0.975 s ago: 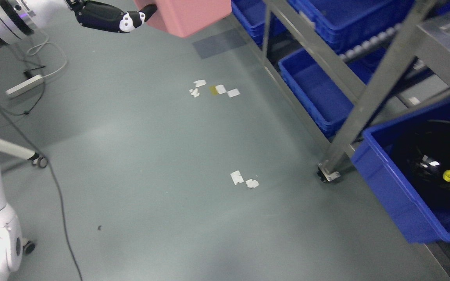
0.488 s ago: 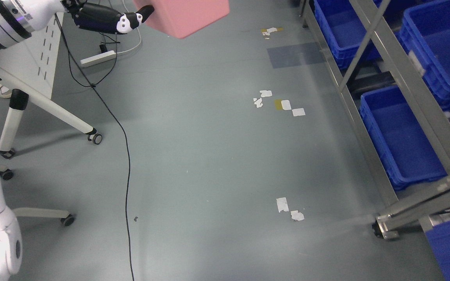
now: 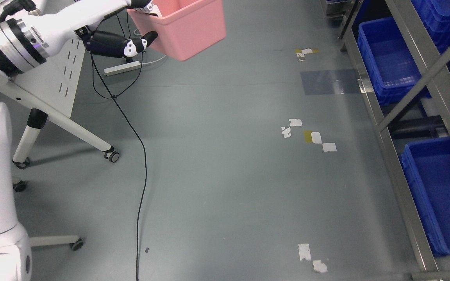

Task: Place storage box into left shelf container
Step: 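Carry the pink box with the left hand toward the shelf rack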

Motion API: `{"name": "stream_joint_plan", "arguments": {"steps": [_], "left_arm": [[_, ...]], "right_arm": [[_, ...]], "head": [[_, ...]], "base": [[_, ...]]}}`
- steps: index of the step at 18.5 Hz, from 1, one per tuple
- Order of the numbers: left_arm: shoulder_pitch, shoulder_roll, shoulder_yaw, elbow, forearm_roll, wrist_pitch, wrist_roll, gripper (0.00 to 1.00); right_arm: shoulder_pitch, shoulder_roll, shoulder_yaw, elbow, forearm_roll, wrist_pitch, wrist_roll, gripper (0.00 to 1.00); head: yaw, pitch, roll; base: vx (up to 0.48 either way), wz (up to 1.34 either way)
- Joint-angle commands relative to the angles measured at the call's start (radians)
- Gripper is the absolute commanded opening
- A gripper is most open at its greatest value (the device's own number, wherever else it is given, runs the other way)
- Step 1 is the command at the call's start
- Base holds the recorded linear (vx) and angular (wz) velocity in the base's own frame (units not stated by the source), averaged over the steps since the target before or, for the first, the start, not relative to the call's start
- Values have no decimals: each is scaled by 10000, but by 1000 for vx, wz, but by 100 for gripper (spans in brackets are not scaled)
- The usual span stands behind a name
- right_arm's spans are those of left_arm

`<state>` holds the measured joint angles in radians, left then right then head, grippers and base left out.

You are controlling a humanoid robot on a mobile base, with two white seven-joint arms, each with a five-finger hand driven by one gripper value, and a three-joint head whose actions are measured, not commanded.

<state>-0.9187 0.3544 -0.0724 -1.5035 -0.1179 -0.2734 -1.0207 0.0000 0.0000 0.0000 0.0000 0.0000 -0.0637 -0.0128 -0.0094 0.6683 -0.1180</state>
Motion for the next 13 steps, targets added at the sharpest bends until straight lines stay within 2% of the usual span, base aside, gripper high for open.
{"name": "stream_joint_plan", "arguments": {"steps": [1,7,13], "left_arm": [[565,-2053,217,630,-1640,-715,21,2],[720,-2715,385,677,-1935,-841,21,4],[551,-2563,386,662,-1873,-810,-148,3]], "right_arm": [[-62,-175,-30,-174,-15,-8,5,100],[-62,-175,-30,-174,-15,-8,5,100],[-62,-175,-30,-174,-15,-8,-10,100]], "head": [[0,0,0],[0,0,0],[0,0,0]], "base": [[366,144],[425,61],[483,-7]]}}
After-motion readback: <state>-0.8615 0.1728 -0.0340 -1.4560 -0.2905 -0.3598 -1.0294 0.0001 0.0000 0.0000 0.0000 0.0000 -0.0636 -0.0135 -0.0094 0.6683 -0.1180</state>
